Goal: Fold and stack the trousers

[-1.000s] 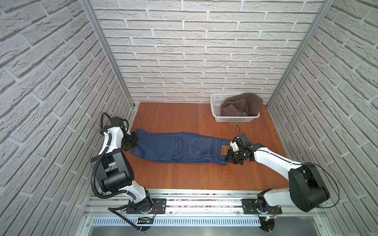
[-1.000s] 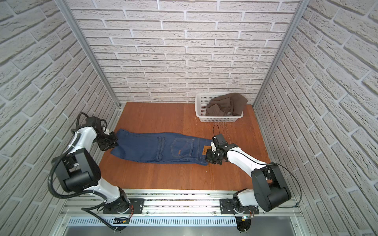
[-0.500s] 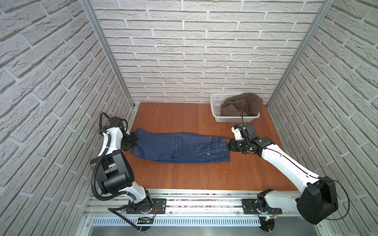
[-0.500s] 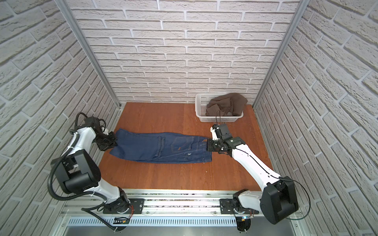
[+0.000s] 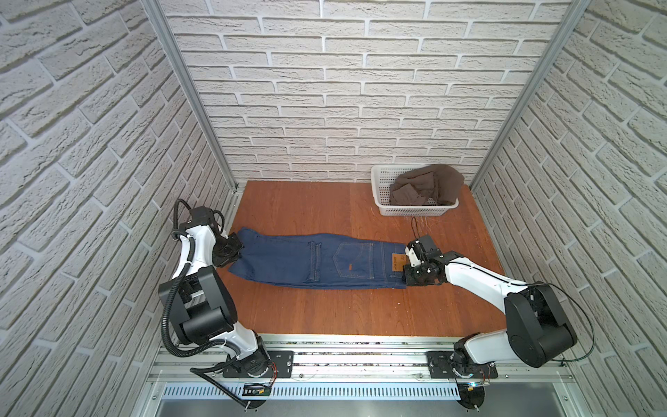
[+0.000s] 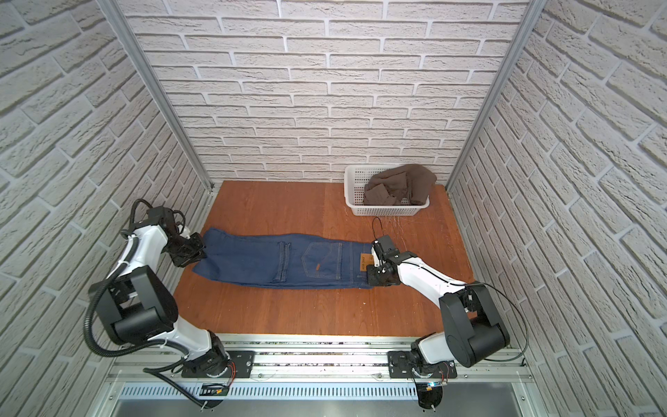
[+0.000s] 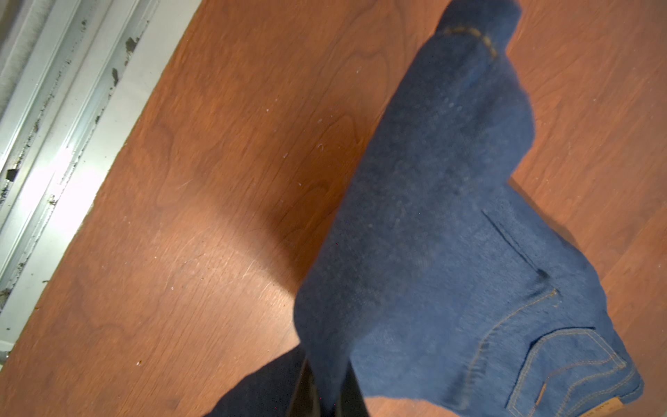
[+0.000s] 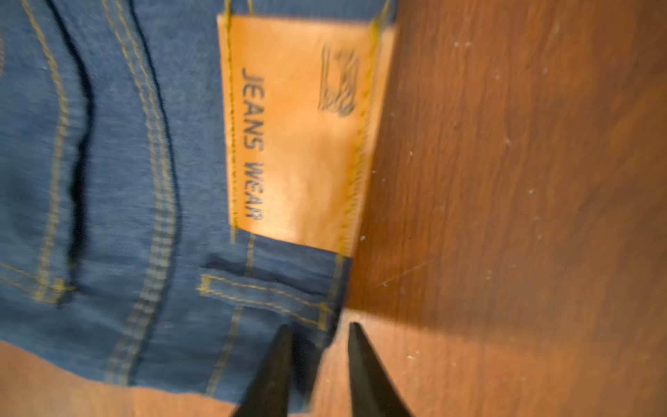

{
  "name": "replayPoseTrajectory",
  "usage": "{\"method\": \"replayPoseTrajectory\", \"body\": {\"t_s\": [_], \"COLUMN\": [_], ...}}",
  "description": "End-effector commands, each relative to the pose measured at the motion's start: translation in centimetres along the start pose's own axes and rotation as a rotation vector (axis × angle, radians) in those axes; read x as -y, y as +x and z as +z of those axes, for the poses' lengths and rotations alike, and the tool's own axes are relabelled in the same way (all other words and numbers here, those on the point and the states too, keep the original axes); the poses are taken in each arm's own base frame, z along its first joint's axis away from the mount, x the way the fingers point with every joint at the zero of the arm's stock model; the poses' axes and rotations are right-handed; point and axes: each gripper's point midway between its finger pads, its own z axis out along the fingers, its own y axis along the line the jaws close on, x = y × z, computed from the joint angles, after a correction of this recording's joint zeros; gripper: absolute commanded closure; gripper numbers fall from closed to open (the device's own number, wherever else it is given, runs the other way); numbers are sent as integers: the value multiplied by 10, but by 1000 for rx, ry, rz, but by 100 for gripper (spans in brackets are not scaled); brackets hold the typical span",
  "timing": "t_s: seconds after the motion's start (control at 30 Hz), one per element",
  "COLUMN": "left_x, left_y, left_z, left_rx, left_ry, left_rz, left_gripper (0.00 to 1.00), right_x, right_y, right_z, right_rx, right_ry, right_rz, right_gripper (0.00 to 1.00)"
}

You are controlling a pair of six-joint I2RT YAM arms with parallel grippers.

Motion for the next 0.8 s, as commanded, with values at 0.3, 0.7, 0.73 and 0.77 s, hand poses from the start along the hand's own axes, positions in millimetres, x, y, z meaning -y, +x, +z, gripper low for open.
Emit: {"method": "replayPoseTrajectory", "body": {"t_s": [0.3,0.7,0.73,0.77], "left_x": [-1,1,1,1], "left_y": [-4,-3,-3,-4], "left_z": [-13,-16,-16,-17], "left_rx": [49,50,49,52], "left_ry": [10,15,15,17], "left_rz": [13,17,17,17], "left_gripper": [100,100,100,100], "right_x": [-23,-40,-40,-41], "right_y": [-48,-60,-58,-55], "right_z": [1,41,43,45], "right_rx": [61,-26,-35,-43], "right_ry": [-111,-239,-244,-248], "right_rz": [82,119,122,125], "right_gripper": [41,61,66,72]}}
